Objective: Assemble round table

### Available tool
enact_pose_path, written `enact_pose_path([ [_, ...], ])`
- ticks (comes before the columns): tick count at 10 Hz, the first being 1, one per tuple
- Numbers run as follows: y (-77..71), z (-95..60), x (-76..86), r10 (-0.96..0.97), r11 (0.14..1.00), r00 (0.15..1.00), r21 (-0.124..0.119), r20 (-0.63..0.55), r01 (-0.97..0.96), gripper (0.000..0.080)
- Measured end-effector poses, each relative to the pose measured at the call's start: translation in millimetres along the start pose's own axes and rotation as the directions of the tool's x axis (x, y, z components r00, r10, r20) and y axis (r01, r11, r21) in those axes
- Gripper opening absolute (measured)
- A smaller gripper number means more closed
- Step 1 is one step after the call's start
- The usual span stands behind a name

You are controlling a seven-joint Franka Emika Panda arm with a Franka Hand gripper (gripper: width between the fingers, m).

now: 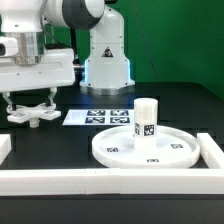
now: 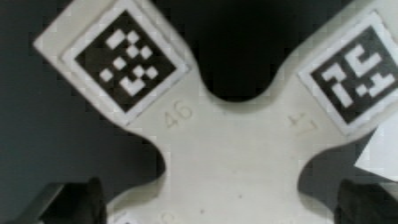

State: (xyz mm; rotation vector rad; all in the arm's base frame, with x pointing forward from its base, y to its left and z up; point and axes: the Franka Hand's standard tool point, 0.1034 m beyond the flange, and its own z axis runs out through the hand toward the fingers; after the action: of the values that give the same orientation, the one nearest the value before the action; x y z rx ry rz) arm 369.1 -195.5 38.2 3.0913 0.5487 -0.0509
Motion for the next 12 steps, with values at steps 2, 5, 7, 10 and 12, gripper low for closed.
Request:
enact_pose_path([
  [2, -1.4, 1.1, -0.6, -0.001, 1.000, 1.000, 0.002, 0.003, 0.001, 0.0649],
  [5, -2.0, 6.7, -5.5, 0.001, 1.000, 1.000, 0.008, 0.015, -0.001, 0.0649],
  [7, -3.1, 8.1, -5.7, -0.001, 1.000, 1.000, 0.010, 0.018, 0.000, 0.0649],
  [10, -3.2, 12.5, -6.5, -0.002, 1.000, 1.000, 0.013, 0.026, 0.002, 0.0649],
  [12, -2.4, 13.6, -6.9, -0.001, 1.000, 1.000, 0.013, 0.028, 0.001, 0.0649],
])
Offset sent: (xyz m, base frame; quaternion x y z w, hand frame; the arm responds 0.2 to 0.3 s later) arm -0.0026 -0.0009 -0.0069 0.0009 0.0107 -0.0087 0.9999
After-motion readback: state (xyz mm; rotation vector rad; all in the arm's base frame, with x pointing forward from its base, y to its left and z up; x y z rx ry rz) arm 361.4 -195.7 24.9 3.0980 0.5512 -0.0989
